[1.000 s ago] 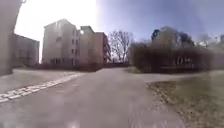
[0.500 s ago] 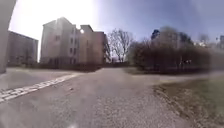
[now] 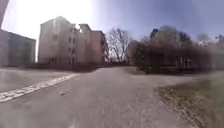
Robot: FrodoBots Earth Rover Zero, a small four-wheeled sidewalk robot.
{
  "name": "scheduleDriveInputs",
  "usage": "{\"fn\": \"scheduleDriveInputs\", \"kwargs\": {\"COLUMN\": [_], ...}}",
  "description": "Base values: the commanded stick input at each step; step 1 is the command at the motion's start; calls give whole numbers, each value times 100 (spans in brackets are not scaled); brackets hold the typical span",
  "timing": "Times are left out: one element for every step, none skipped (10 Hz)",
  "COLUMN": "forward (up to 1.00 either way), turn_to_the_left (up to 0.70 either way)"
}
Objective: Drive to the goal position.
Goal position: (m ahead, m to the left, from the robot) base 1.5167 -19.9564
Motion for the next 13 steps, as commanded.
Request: {"fn": "scheduleDriveInputs", "kwargs": {"forward": [85,85,85,85,85,85,85,85,85,85,85,85,85], "turn_to_the_left": [-34,-34,-34,-34,-34,-34,-34,-34,-34,-22,-10,0,0]}}
